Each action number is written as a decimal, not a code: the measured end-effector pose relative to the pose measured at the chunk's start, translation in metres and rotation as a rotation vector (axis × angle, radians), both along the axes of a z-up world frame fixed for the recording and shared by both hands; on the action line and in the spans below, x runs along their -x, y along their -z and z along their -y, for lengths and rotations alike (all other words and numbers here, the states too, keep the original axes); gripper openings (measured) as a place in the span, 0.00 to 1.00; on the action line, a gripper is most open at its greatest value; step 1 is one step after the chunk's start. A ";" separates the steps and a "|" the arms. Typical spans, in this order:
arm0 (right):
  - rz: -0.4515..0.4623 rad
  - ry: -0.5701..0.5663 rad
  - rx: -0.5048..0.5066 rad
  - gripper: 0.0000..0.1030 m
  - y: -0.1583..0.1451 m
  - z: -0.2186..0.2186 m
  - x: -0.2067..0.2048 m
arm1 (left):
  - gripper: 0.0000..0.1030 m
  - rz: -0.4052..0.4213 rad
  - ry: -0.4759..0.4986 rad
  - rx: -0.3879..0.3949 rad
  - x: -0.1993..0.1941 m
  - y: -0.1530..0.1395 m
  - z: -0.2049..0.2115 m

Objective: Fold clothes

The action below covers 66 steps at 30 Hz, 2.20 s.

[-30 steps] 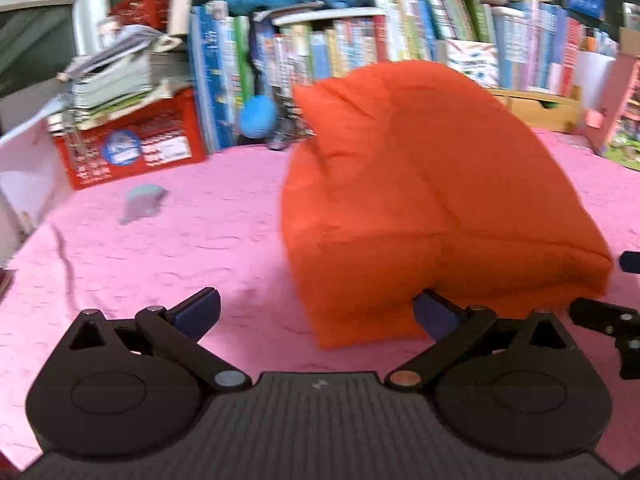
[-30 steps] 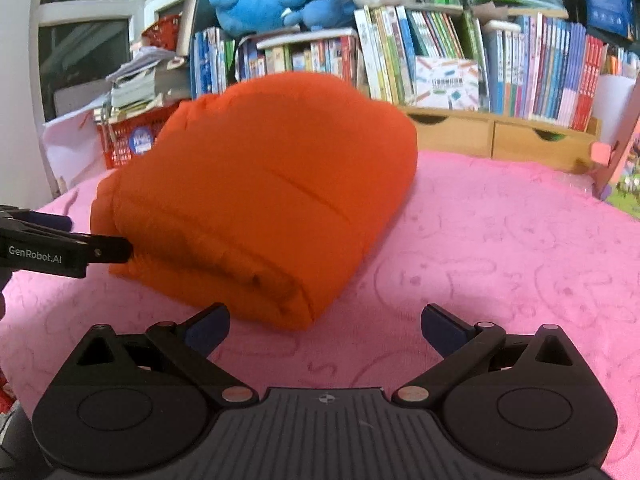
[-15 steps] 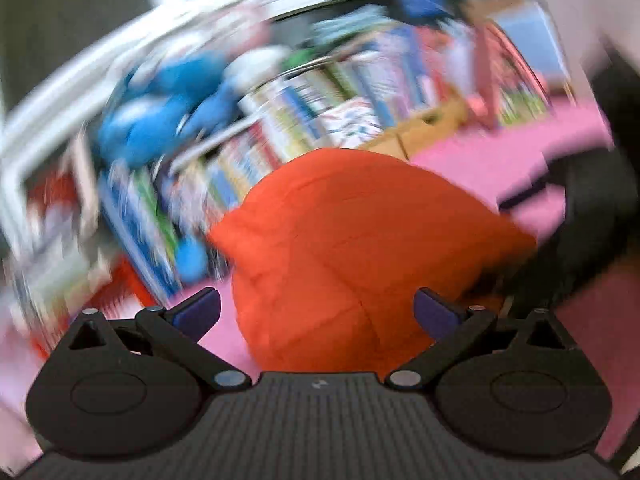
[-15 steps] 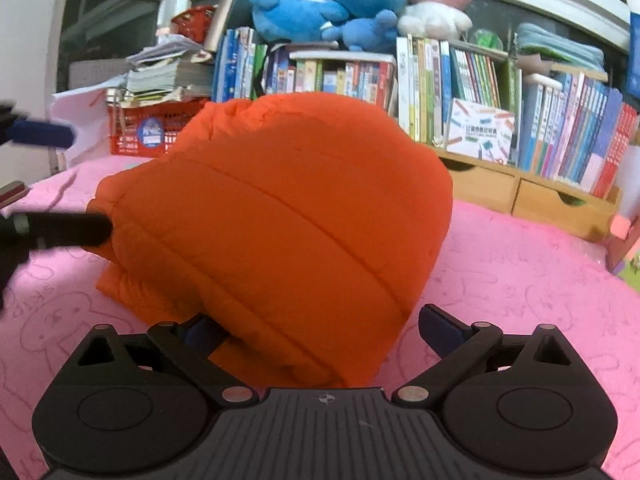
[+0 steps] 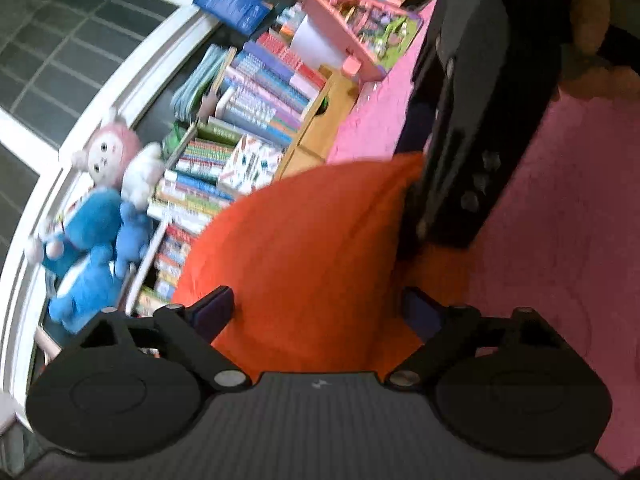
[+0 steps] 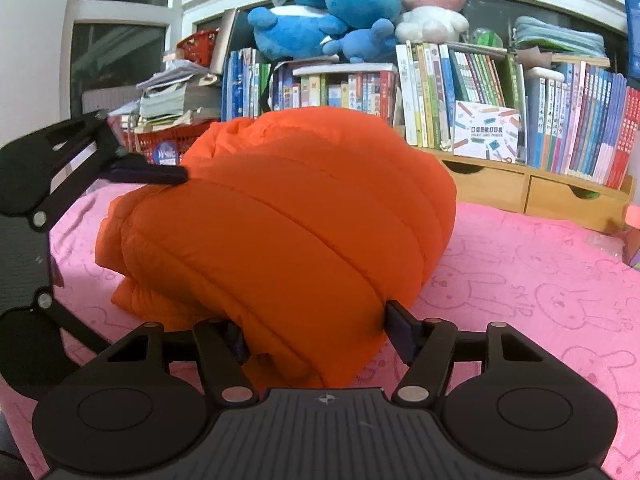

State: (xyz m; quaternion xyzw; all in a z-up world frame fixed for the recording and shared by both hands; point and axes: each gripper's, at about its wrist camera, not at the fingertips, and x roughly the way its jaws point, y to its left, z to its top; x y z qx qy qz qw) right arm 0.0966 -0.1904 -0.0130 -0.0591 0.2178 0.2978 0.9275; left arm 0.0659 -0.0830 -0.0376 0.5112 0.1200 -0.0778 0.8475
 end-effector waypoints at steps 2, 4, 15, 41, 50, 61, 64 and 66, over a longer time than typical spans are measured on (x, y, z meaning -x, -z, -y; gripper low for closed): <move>0.001 0.000 -0.001 0.62 0.000 0.000 0.000 | 0.79 0.023 0.006 -0.004 -0.002 -0.002 0.003; -0.003 0.001 -0.006 0.61 0.000 0.000 -0.001 | 0.53 0.019 -0.010 -0.008 -0.008 0.000 0.004; -0.127 0.089 -0.029 0.37 0.008 0.010 -0.016 | 0.28 -0.178 -0.186 0.128 -0.017 -0.002 -0.033; -0.163 0.129 0.033 0.45 0.016 0.012 -0.016 | 0.27 -0.283 -0.245 0.347 0.006 0.004 -0.086; 0.125 0.089 0.312 0.43 0.014 -0.059 0.007 | 0.26 -0.256 -0.262 0.373 0.009 0.008 -0.087; 0.055 0.135 0.270 0.43 0.016 -0.028 0.008 | 0.26 -0.248 -0.240 0.372 0.012 0.009 -0.087; 0.047 0.130 0.270 0.43 0.015 -0.026 0.010 | 0.28 -0.274 -0.224 0.369 0.014 0.006 -0.091; 0.042 0.127 0.269 0.43 0.015 -0.025 0.011 | 0.28 -0.299 -0.216 0.373 0.015 0.002 -0.095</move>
